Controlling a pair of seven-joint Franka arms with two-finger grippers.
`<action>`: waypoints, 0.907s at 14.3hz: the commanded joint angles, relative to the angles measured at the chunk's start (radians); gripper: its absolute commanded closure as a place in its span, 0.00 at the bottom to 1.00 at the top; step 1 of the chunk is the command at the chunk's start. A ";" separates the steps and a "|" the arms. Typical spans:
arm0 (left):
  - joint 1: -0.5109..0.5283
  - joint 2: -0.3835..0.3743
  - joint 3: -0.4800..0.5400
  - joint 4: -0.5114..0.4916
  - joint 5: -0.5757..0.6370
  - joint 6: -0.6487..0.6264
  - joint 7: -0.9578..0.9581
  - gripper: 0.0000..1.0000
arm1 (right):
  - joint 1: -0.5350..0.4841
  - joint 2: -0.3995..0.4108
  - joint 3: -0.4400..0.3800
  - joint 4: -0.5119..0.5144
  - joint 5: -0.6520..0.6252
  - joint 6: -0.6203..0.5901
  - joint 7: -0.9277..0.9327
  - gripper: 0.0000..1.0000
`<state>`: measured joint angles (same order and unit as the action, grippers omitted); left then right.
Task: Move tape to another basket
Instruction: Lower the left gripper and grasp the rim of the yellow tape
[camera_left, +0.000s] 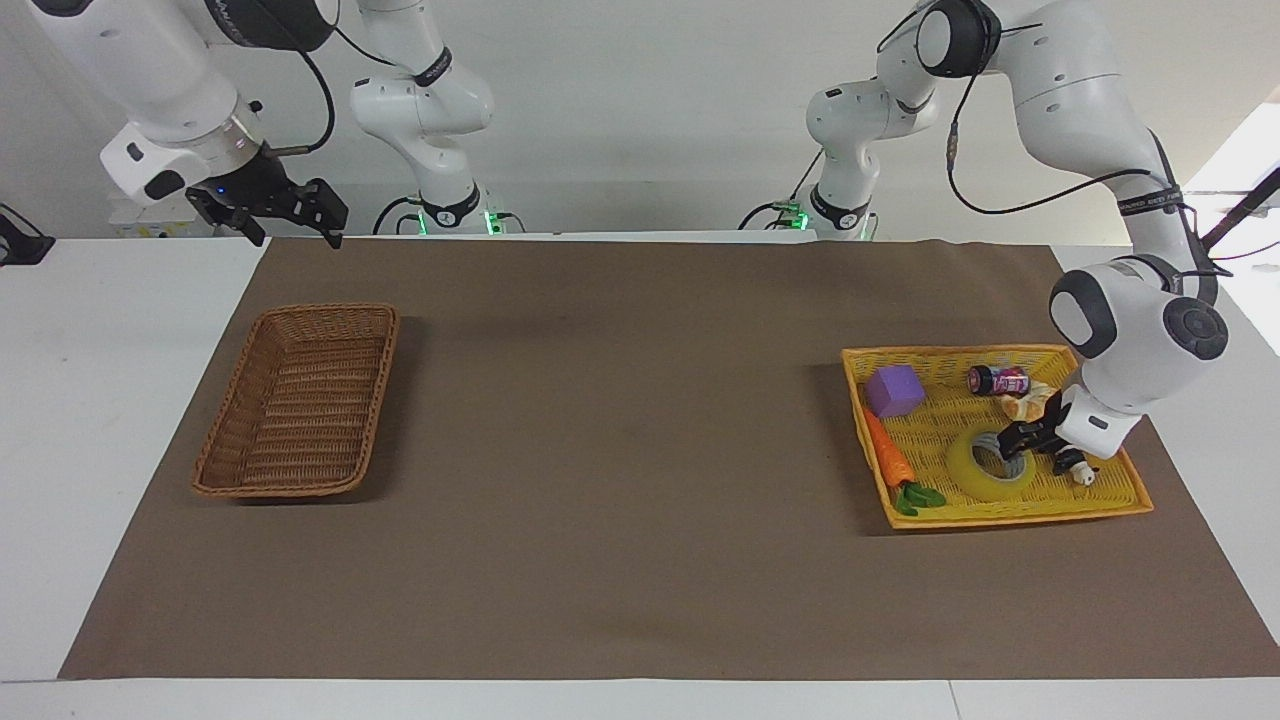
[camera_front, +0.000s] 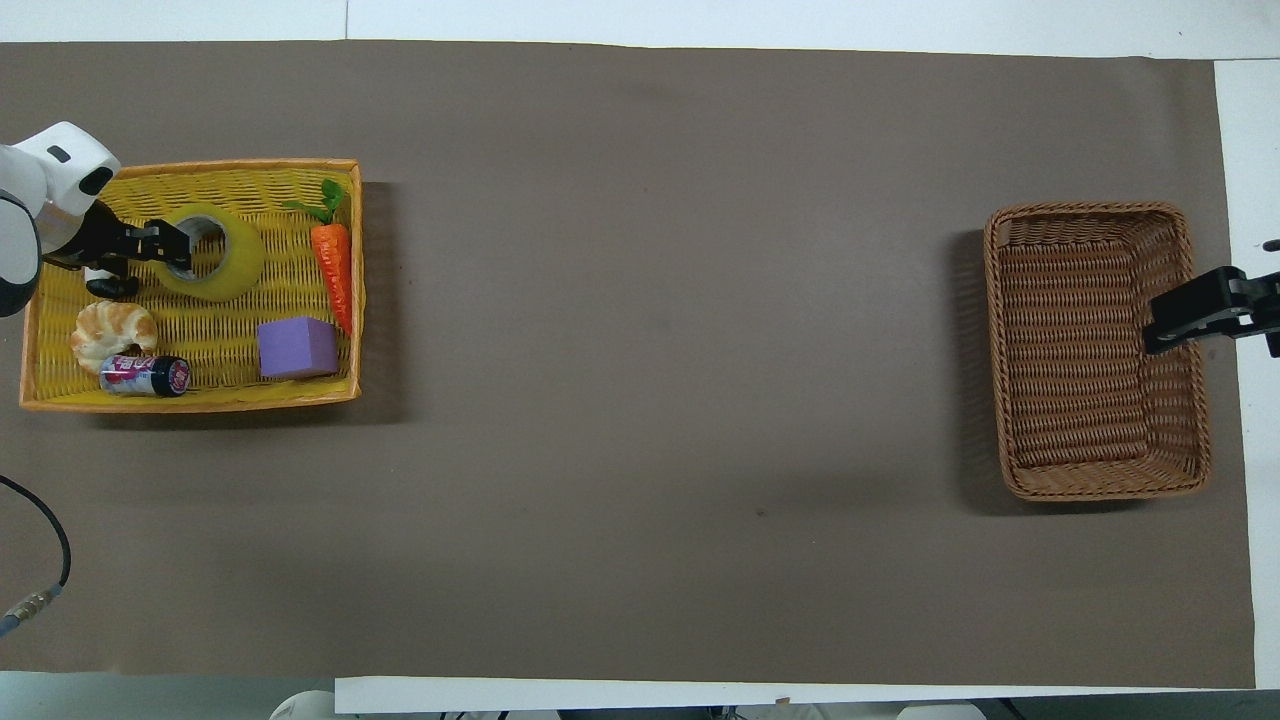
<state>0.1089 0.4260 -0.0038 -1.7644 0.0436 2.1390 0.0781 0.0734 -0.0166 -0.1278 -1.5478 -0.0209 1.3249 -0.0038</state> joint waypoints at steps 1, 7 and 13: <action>-0.006 0.008 0.002 -0.020 -0.014 0.027 0.023 0.53 | -0.004 -0.006 0.000 -0.009 0.001 -0.009 -0.024 0.00; -0.006 0.011 0.002 -0.064 -0.039 0.082 0.023 1.00 | -0.003 -0.006 0.002 -0.008 0.001 -0.009 -0.024 0.00; -0.044 -0.041 -0.005 0.120 -0.065 -0.175 0.008 1.00 | -0.003 -0.006 0.002 -0.008 0.001 -0.009 -0.024 0.00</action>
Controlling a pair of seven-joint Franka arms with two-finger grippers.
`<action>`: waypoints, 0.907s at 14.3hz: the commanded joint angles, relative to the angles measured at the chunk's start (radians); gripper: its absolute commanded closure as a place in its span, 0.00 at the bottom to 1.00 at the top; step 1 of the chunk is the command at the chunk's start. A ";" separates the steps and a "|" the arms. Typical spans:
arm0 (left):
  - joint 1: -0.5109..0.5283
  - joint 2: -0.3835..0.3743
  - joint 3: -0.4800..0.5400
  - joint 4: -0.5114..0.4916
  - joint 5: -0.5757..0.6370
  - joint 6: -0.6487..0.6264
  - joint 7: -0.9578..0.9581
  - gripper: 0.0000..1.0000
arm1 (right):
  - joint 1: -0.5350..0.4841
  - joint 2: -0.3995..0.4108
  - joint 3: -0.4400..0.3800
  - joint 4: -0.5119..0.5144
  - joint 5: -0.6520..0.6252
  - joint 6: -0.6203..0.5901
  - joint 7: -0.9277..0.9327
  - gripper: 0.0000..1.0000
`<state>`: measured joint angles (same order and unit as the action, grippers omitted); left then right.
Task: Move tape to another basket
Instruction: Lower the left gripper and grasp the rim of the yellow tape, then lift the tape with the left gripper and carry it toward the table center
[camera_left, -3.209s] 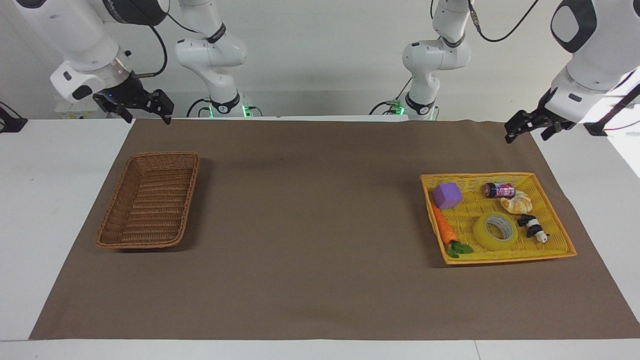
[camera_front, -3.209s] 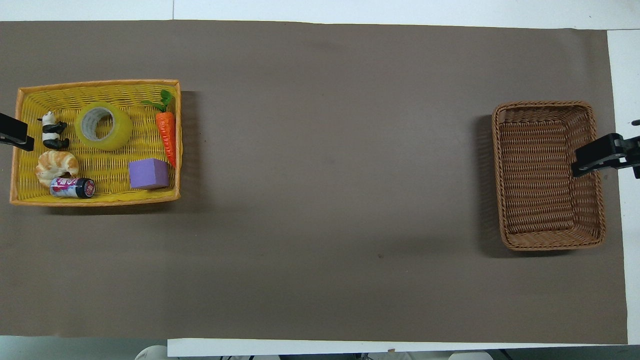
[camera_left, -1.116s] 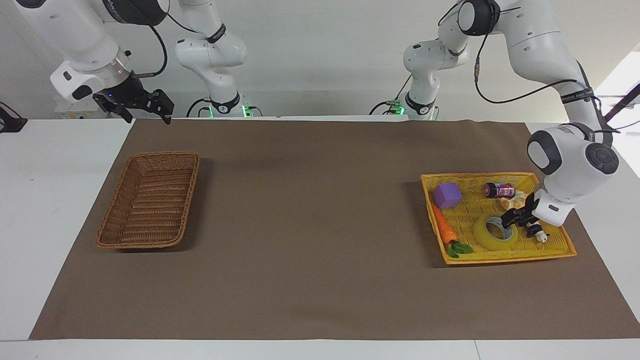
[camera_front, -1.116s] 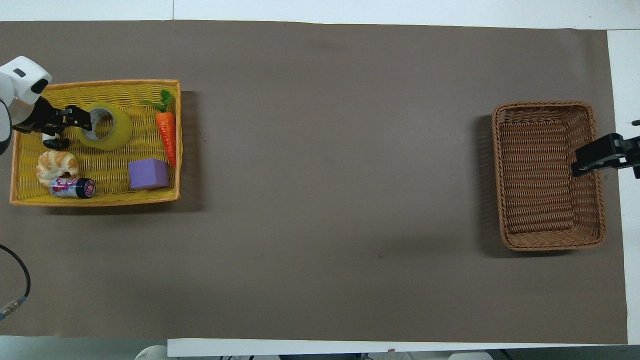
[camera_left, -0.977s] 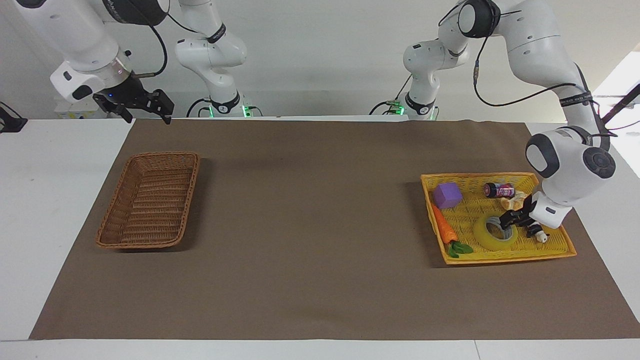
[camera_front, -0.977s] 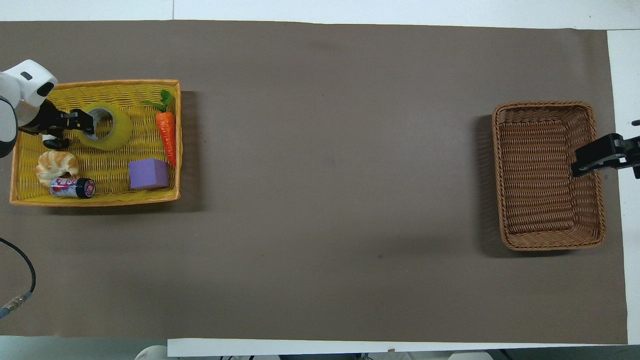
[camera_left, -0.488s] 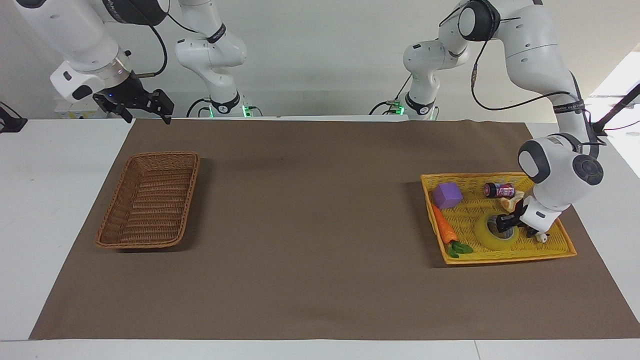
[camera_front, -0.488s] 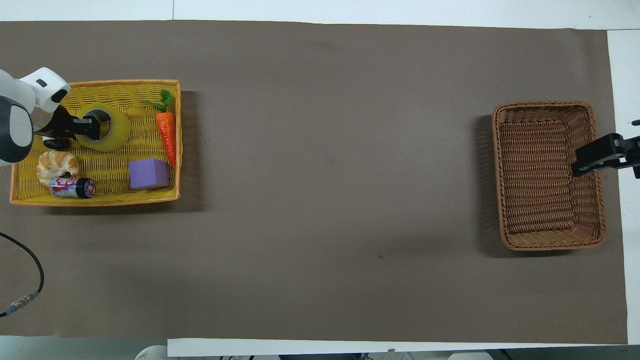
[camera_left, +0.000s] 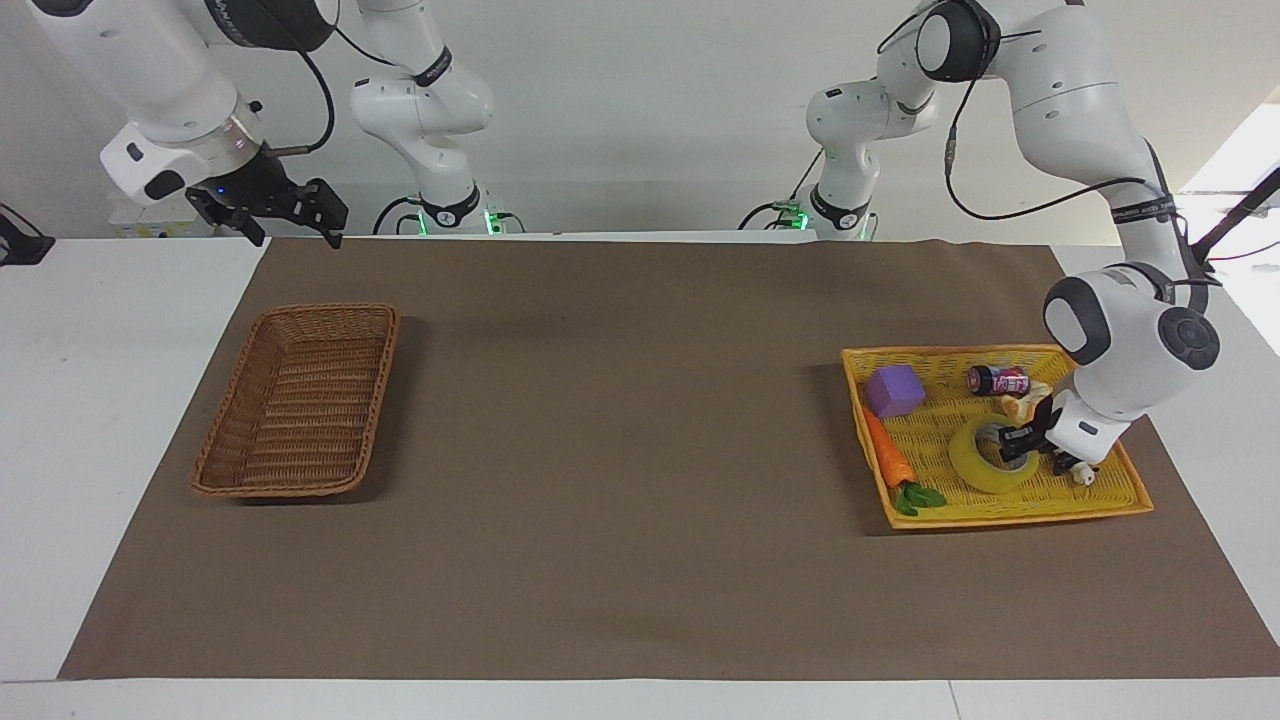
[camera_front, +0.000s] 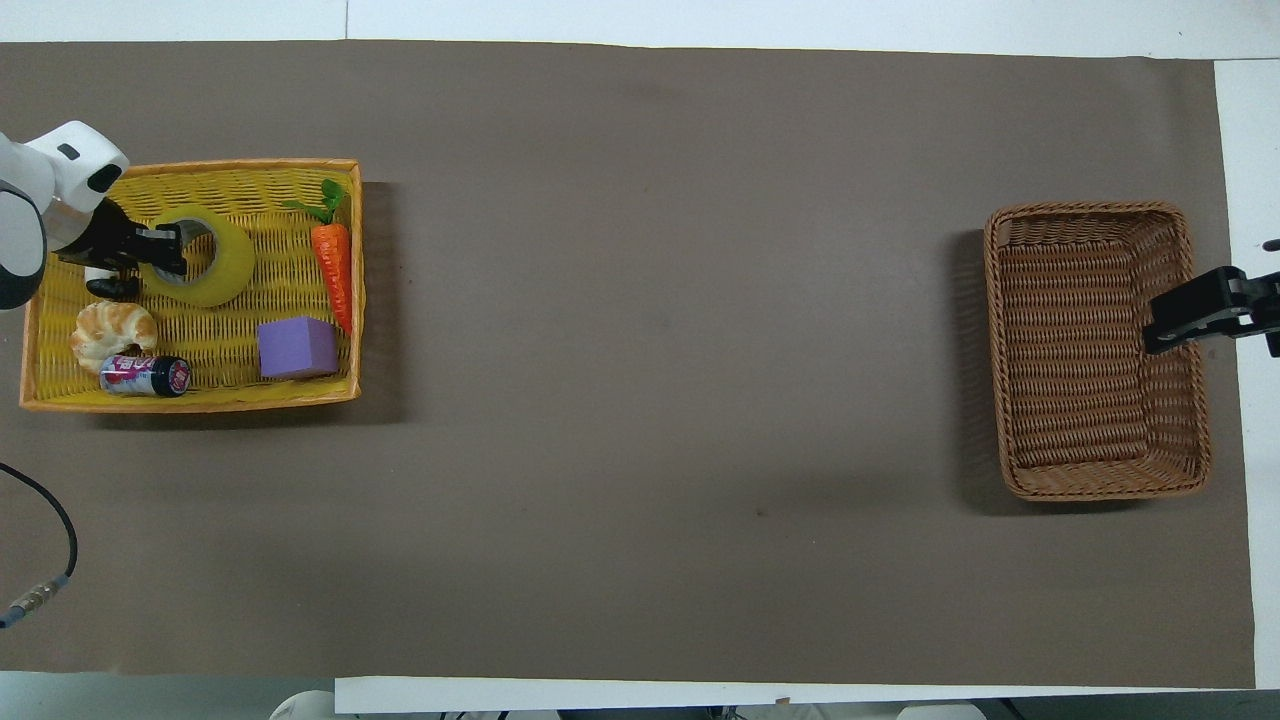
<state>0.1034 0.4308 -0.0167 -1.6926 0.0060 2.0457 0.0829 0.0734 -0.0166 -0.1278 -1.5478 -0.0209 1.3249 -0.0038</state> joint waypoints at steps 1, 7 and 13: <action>-0.054 -0.075 0.009 0.048 -0.082 -0.093 -0.035 1.00 | -0.003 -0.006 0.000 -0.008 0.001 -0.009 -0.024 0.00; -0.282 -0.132 0.006 0.058 -0.182 -0.142 -0.271 1.00 | -0.003 -0.006 0.000 -0.008 0.001 -0.009 -0.024 0.00; -0.476 -0.158 0.006 0.004 -0.209 -0.094 -0.422 1.00 | -0.004 -0.006 0.000 -0.008 0.001 -0.009 -0.024 0.00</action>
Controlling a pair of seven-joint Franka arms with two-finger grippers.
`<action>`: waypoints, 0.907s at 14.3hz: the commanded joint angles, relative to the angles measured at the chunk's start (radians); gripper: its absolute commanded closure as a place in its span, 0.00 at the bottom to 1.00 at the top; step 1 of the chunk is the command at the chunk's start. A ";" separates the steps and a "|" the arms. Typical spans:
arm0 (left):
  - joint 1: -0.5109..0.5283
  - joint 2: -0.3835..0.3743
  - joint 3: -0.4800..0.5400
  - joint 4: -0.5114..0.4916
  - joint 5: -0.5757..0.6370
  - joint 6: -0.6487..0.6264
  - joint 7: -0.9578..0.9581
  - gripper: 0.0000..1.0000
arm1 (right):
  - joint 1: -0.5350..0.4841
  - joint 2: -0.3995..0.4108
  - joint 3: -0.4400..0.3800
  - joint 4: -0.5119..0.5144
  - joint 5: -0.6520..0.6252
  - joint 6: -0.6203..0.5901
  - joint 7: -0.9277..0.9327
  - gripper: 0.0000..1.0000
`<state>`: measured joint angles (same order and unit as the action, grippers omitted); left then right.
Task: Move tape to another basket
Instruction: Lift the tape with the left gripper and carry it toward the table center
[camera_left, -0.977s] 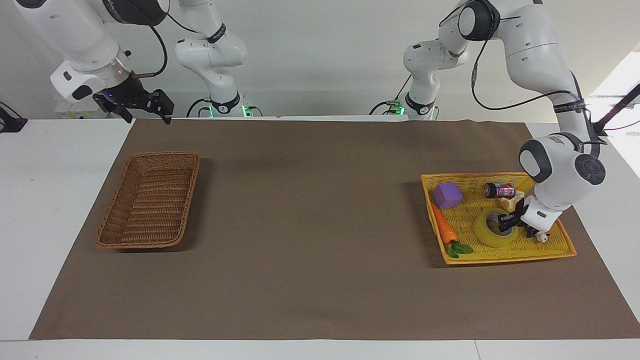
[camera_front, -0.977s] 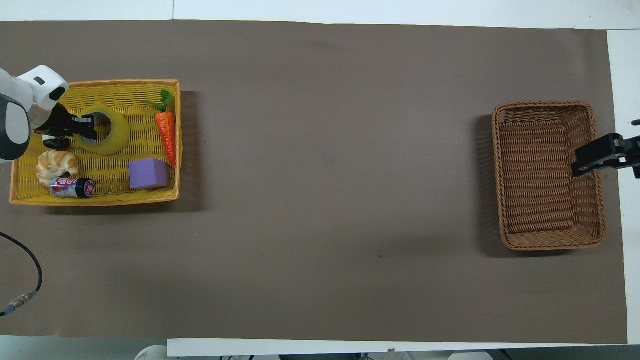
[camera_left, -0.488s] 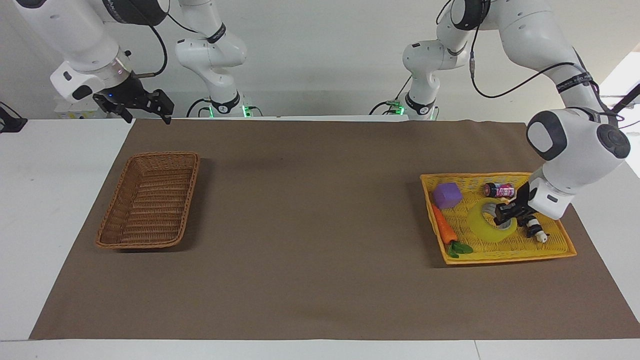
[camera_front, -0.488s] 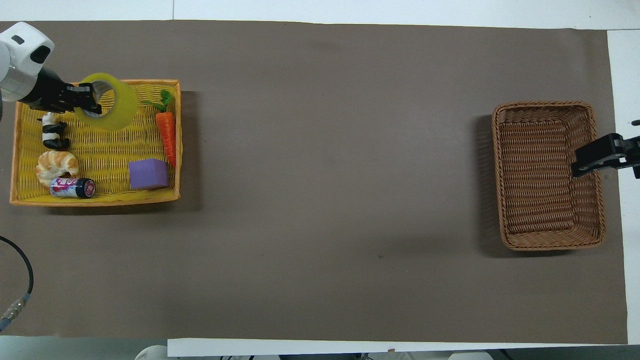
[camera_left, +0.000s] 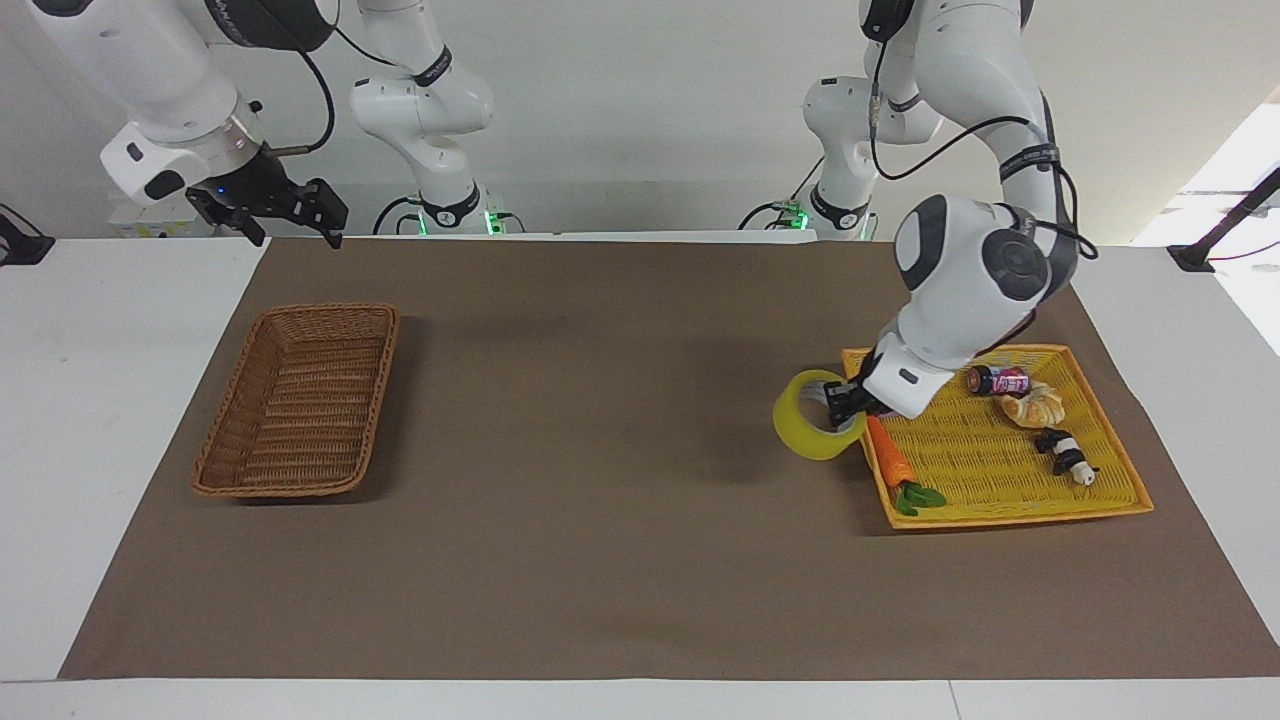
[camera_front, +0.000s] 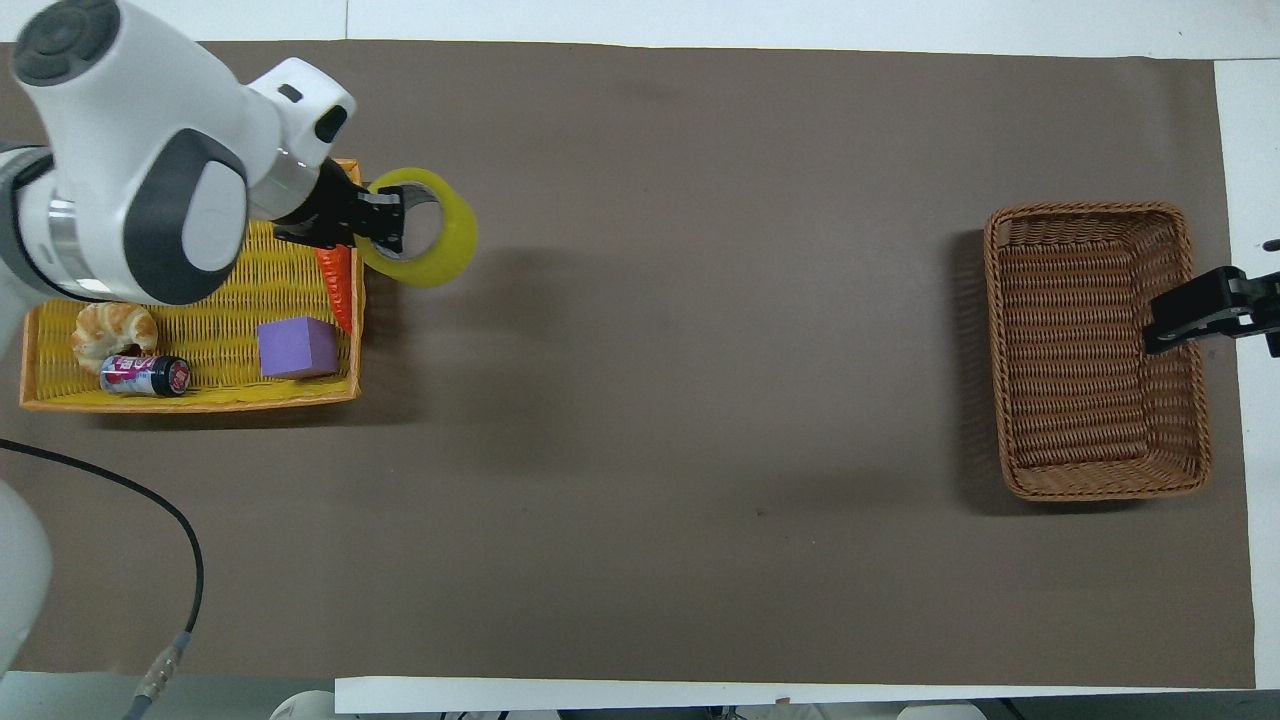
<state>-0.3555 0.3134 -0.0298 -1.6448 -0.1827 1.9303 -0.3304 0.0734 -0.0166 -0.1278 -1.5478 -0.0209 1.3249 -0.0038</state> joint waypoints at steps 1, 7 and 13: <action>-0.016 -0.045 0.019 -0.053 -0.020 0.019 -0.009 1.00 | -0.003 -0.006 0.000 -0.008 0.001 -0.009 -0.024 0.00; -0.010 -0.050 0.019 -0.061 -0.020 0.013 -0.007 1.00 | -0.006 -0.006 0.000 -0.009 0.001 -0.006 -0.019 0.00; -0.023 -0.051 0.019 -0.061 -0.020 -0.003 -0.015 1.00 | -0.009 -0.035 0.005 -0.108 0.275 0.193 -0.084 0.00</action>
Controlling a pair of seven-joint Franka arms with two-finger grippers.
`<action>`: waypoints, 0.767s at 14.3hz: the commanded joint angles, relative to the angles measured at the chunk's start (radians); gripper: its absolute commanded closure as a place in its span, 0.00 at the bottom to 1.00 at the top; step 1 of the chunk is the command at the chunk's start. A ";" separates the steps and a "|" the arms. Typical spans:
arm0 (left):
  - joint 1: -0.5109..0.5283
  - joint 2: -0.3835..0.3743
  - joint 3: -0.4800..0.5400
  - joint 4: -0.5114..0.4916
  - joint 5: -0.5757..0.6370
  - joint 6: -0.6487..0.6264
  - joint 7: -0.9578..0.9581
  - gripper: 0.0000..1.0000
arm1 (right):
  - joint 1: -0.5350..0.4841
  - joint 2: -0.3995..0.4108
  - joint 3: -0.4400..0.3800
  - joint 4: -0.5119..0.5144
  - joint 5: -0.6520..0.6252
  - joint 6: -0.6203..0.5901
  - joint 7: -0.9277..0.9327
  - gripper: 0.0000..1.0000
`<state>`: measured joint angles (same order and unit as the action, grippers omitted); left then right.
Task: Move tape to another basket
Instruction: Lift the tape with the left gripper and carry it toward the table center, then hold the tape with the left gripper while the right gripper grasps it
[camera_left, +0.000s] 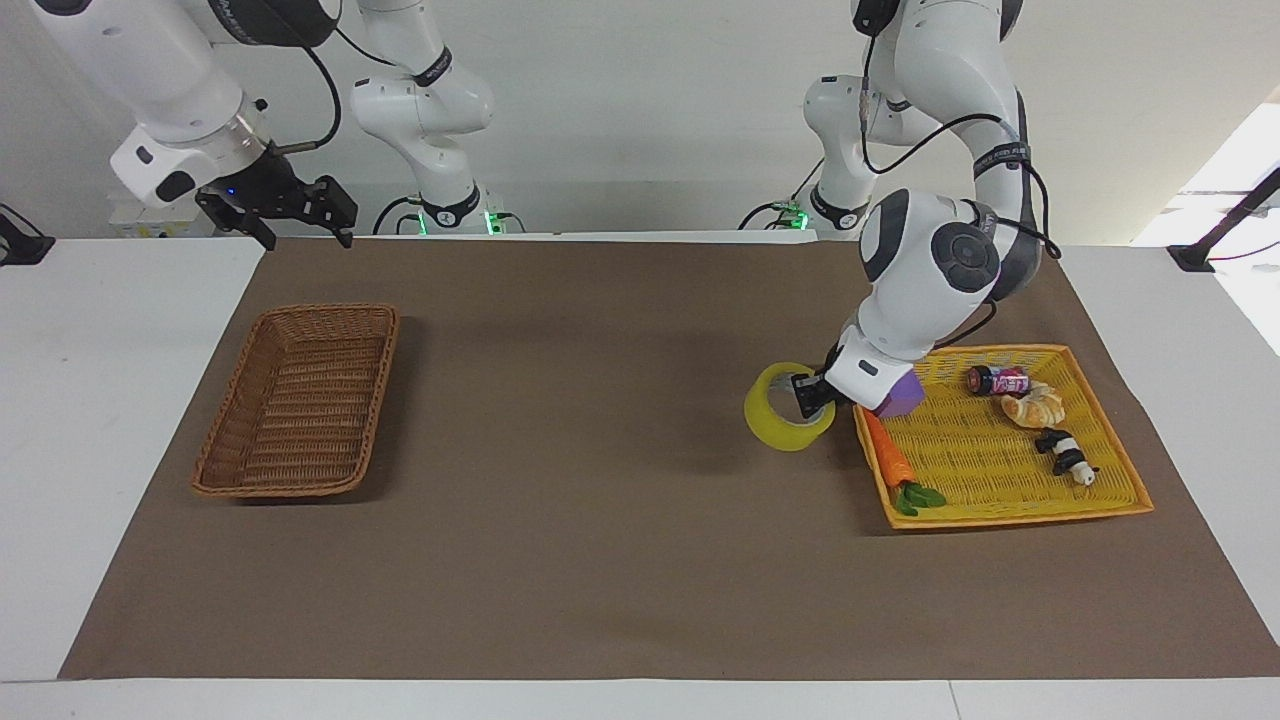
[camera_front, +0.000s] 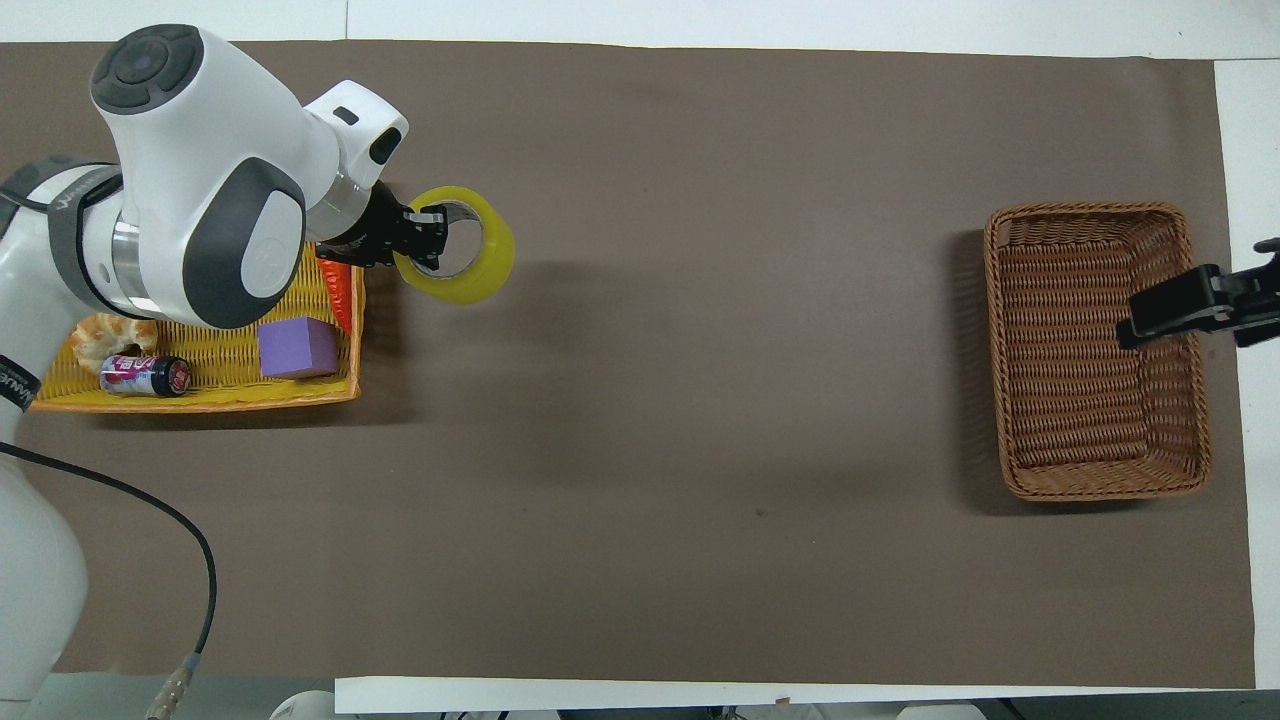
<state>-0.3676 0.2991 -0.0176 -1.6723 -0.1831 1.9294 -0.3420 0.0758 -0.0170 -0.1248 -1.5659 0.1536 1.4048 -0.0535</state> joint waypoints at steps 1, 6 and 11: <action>-0.019 -0.041 0.007 -0.033 -0.019 -0.013 -0.005 1.00 | -0.010 -0.041 0.004 -0.136 0.147 0.159 -0.037 0.00; -0.037 -0.043 0.007 -0.040 -0.019 -0.004 -0.035 1.00 | 0.037 0.063 0.011 -0.305 0.631 0.417 -0.126 0.00; -0.057 -0.041 0.008 -0.035 -0.019 -0.001 -0.078 1.00 | 0.215 0.233 0.013 -0.327 1.077 0.662 -0.206 0.00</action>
<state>-0.3945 0.2922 -0.0231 -1.6796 -0.1837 1.9239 -0.3947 0.2488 0.1765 -0.1138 -1.8845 1.0919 2.0038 -0.2207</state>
